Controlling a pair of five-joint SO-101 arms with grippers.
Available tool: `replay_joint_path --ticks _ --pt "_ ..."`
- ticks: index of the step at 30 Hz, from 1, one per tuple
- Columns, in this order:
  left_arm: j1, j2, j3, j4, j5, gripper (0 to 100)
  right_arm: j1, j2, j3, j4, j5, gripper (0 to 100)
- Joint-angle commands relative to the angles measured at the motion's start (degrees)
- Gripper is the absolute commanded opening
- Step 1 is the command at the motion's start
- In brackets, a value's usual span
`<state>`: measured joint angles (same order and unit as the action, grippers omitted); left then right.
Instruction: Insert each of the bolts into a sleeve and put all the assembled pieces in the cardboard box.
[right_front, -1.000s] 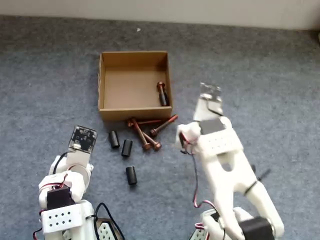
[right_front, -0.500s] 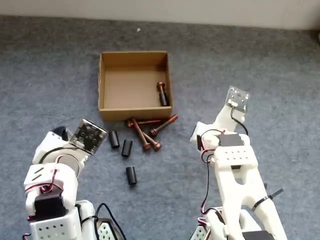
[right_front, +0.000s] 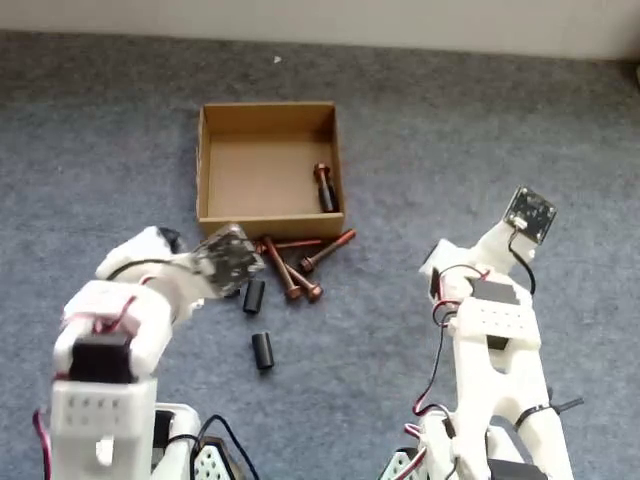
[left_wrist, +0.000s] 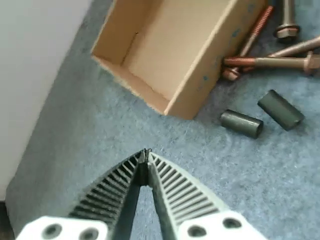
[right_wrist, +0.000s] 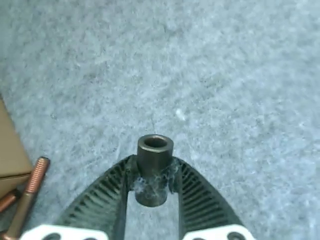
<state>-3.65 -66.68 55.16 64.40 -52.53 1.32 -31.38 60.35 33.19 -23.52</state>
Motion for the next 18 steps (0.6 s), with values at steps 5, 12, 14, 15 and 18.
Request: replay_joint_path --ticks 5,12,14,15,18 --pt "9.8 23.6 -9.4 -0.3 -13.5 18 0.7 -2.3 -0.4 -1.8 0.5 0.4" --pt "16.8 38.1 -16.7 -0.3 -20.7 19 0.7 -2.3 -0.4 -1.8 0.5 0.4" --pt "18.4 42.2 -19.0 -0.3 -21.1 19 0.7 -2.3 -0.3 -1.8 0.5 0.4" --pt "19.1 44.4 -20.2 -0.3 -21.1 19 0.7 -2.3 -0.3 -1.8 0.5 0.4" --pt "21.0 50.6 -24.0 -0.3 -21.1 18 0.7 -2.3 -0.3 -1.8 0.5 0.4"
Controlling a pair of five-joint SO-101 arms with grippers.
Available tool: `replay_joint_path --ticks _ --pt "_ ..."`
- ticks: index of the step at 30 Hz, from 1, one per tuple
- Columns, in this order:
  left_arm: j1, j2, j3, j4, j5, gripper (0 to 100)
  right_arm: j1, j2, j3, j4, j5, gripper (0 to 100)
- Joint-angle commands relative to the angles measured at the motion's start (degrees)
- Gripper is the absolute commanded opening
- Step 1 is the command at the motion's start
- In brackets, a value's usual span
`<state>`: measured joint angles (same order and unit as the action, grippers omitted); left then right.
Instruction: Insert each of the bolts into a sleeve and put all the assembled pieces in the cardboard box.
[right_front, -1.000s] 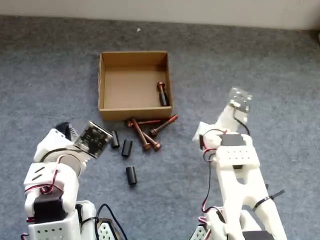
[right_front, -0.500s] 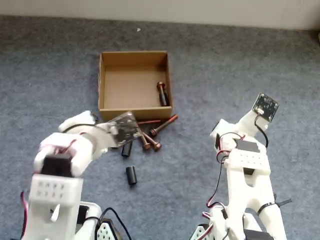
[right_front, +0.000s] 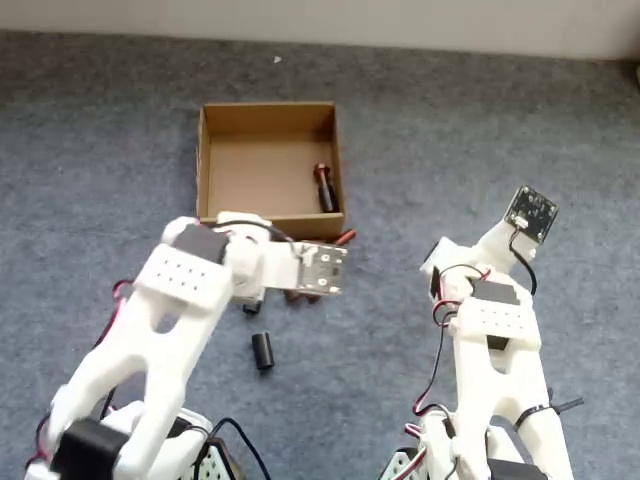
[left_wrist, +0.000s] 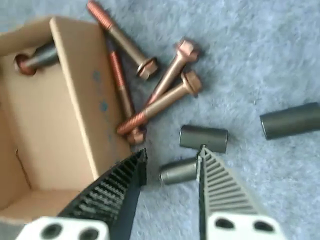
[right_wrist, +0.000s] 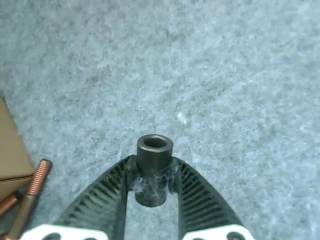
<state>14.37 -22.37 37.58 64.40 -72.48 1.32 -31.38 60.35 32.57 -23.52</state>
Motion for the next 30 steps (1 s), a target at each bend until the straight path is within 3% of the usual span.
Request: replay_joint_path --ticks 1,7,16,25,30 --pt "3.3 8.4 -7.5 -0.3 -1.1 18 0.7 -2.3 -0.3 -1.2 0.5 0.4" --pt "4.7 20.2 -14.4 -0.4 -1.2 18 0.5 -2.3 -0.3 -1.2 0.5 0.4" --pt "4.5 33.6 -18.6 -6.9 -1.3 18 0.4 -2.3 -0.3 -1.2 0.5 0.4" --pt "4.9 35.4 -18.5 -6.9 -1.1 1 0.4 -2.3 -0.3 -1.2 0.5 0.4" --pt "4.9 35.3 -18.5 -3.9 -0.9 1 0.4 -2.3 -0.3 -1.2 0.5 0.4"
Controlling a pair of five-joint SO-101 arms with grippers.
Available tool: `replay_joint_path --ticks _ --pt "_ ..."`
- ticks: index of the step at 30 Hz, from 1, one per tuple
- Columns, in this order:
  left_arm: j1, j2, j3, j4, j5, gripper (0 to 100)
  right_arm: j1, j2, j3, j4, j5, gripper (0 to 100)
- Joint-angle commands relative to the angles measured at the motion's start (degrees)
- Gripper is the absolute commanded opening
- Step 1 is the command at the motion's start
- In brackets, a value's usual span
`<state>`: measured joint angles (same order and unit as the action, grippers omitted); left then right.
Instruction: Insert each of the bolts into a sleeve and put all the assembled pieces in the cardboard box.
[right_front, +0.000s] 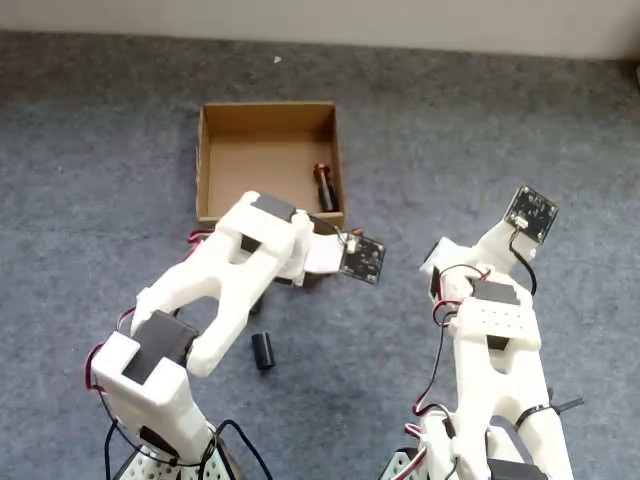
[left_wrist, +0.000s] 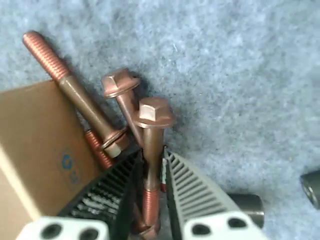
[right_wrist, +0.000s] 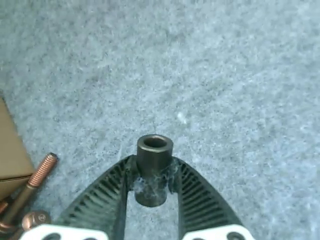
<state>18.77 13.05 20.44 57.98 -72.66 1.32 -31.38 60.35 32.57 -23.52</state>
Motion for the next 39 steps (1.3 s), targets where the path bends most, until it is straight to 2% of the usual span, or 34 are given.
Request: replay_joint_path --ticks 1,5,9,14,19,25,29,39 --pt "0.5 -0.1 -1.5 4.2 -0.7 1 0.4 -2.3 -0.3 -1.2 0.5 0.4" --pt "0.6 -4.3 -0.5 9.2 -0.4 1 0.4 -2.3 -0.3 -1.2 0.5 0.4" --pt "0.6 -11.9 3.6 10.5 4.6 1 0.4 -2.3 -0.3 -1.2 0.5 0.4" --pt "4.0 -18.4 11.7 10.2 8.1 1 0.4 -2.3 -0.2 -1.2 0.5 0.4" --pt "8.1 -18.4 15.6 10.1 14.4 1 0.4 -2.3 -0.2 -1.2 0.5 0.4" --pt "9.4 -14.7 15.7 3.8 22.2 3 0.5 -2.3 -0.2 -1.1 0.5 0.4" --pt "9.4 -13.6 15.8 2.2 22.7 11 0.6 -2.3 -0.2 -1.0 0.5 0.4" --pt "14.0 -12.8 15.6 2.0 22.8 12 0.6 -2.3 -0.2 -1.0 0.5 0.4"
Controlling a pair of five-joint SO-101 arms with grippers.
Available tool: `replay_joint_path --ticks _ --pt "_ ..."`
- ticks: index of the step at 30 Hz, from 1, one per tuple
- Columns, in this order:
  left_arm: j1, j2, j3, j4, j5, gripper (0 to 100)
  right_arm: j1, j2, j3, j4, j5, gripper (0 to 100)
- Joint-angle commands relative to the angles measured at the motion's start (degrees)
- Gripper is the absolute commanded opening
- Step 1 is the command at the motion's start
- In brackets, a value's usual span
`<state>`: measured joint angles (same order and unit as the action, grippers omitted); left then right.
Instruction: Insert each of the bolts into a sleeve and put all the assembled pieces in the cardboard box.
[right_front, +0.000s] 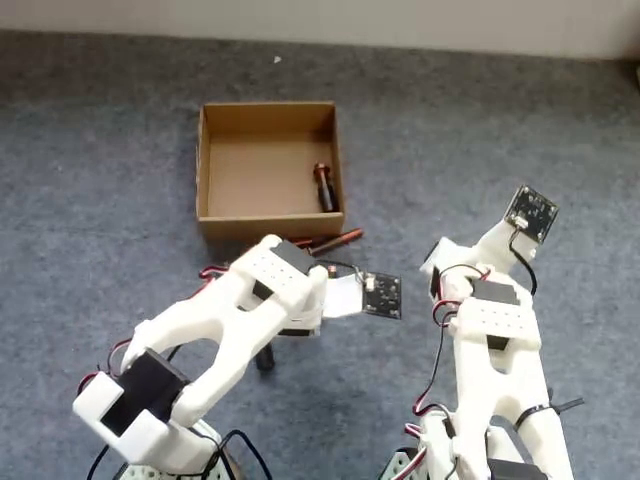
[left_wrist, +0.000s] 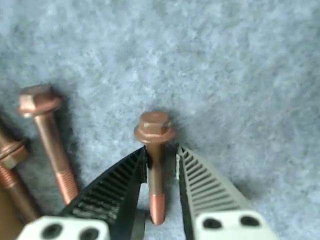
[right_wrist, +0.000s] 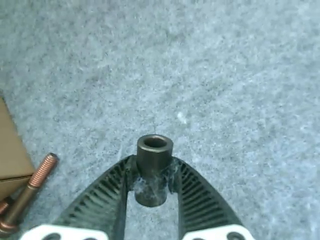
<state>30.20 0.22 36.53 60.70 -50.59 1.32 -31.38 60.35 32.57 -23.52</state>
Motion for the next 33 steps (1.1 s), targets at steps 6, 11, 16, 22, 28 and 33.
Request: replay_joint_path --ticks 6,11,16,22,28,33 --pt "3.1 1.5 -0.7 -3.1 4.3 12 0.5 -2.3 -0.2 -1.0 0.5 0.4" --pt "3.1 1.5 -0.2 -3.6 4.7 6 0.5 -2.3 -0.2 -1.0 0.5 0.4" --pt "3.1 0.5 -0.4 -3.1 4.7 1 0.5 -2.4 -0.2 -1.0 0.5 0.4" --pt "2.6 -10.0 -0.1 1.4 8.7 0 0.7 -3.1 -0.2 -0.8 0.5 0.4" --pt "-0.6 -26.5 -0.1 3.1 16.6 0 0.3 -4.4 -0.8 7.3 0.6 0.4" --pt "-4.6 -38.4 2.8 2.7 23.8 0 0.2 -16.0 -0.4 9.5 0.6 0.4"
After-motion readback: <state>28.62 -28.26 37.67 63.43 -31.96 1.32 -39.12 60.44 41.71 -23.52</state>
